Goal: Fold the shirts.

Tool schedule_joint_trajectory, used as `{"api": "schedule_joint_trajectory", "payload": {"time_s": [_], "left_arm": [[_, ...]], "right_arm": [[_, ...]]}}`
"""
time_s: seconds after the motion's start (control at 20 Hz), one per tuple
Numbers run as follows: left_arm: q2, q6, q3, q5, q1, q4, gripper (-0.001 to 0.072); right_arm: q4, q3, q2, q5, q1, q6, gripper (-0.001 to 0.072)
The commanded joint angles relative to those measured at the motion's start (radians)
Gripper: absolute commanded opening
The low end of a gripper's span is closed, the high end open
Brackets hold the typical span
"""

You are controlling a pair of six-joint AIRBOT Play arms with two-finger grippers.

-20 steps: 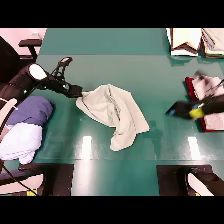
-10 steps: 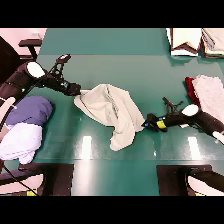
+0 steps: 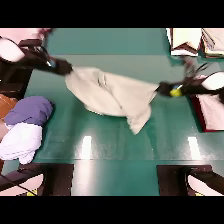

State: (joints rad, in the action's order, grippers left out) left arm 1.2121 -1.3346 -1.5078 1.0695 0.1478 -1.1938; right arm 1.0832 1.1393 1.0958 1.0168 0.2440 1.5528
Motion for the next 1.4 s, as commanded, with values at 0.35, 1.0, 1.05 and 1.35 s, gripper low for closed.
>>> {"api": "schedule_joint_trajectory", "payload": {"time_s": [0.35,1.0,1.05,1.35], "left_arm": [[-0.397,0.000,-0.464,-0.006,-0.001,-0.001,0.0022],[-0.256,-0.057,-0.203,0.178,-0.001,-0.053,0.0022],[-0.212,-0.056,-0.137,0.186,-0.001,-0.028,0.0022],[0.119,0.062,0.136,0.020,-0.001,0.082,0.0023]], "right_arm": [[0.098,0.577,-0.319,0.298,-0.154,-0.013,0.0021],[0.100,0.853,0.146,0.386,-0.150,-0.014,0.0020],[0.108,0.811,0.206,0.386,-0.141,-0.014,0.0020],[0.192,0.744,0.526,0.292,-0.113,-0.025,0.0020]]}}
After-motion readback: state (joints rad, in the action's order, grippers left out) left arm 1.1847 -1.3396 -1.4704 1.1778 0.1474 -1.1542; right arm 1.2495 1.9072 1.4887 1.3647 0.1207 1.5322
